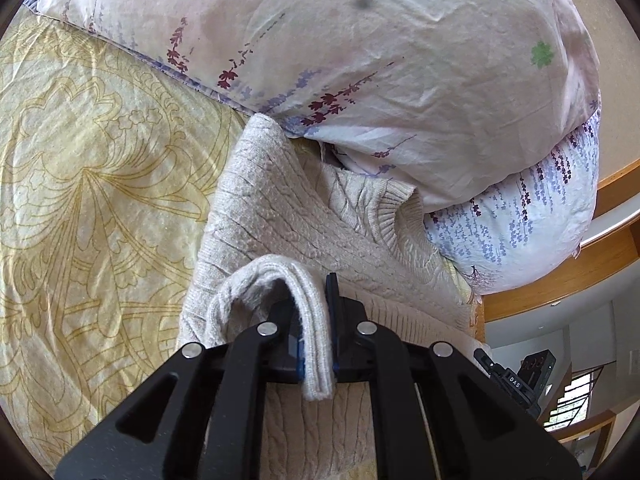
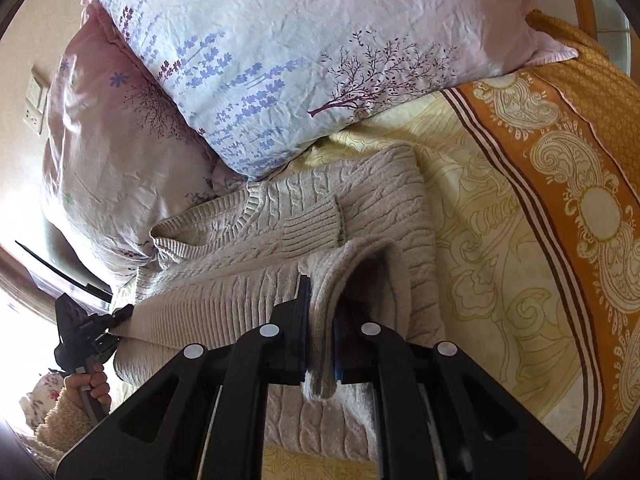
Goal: Fold small clothes
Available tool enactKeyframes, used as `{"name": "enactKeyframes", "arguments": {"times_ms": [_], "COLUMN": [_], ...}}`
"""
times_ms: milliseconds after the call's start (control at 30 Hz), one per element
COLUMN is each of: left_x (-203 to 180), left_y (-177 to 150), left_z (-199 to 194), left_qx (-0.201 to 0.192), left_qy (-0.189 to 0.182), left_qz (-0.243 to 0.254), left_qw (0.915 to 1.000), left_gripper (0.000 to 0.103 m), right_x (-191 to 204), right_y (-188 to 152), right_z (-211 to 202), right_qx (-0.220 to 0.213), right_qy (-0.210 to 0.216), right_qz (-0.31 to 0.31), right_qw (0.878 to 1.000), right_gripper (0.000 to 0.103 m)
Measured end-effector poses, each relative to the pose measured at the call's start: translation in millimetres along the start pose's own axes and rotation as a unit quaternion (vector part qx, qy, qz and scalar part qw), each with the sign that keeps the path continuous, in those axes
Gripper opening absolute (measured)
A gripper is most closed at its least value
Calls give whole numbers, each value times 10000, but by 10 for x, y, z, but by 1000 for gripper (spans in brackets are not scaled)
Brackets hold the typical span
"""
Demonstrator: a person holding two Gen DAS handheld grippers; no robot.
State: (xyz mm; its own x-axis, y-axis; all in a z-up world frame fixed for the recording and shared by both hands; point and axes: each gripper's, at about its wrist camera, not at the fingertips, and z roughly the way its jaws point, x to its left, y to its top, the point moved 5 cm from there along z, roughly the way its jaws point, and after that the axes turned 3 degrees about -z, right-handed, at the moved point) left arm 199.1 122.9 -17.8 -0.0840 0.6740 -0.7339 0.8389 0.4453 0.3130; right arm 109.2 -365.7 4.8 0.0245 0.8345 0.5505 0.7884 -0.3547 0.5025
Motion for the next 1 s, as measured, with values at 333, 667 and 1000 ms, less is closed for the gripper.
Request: {"name": "enactKeyframes", "arguments": {"times_ms": [333, 667, 1000], "left_x": [-119, 29, 46], "left_y": [303, 511, 585], "left_z": [100, 371, 488], "left_qx": [-139, -282, -303], "left_qy": [-385, -374, -383], "left_qz": [-237, -1014, -1302], "left_qw": [9989, 9937, 9903], "left_gripper": [7, 7, 16], "right_x": [-215, -537, -611], "right_y": [467, 585, 698], "right_z": [141, 441, 451], "right_qx": [-573, -351, -456], "right_qy": [632, 841, 1067], "right_qz": [1369, 2698, 3166], "right_qw": [9869, 9586, 9414], "right_gripper": [8, 8, 42]}}
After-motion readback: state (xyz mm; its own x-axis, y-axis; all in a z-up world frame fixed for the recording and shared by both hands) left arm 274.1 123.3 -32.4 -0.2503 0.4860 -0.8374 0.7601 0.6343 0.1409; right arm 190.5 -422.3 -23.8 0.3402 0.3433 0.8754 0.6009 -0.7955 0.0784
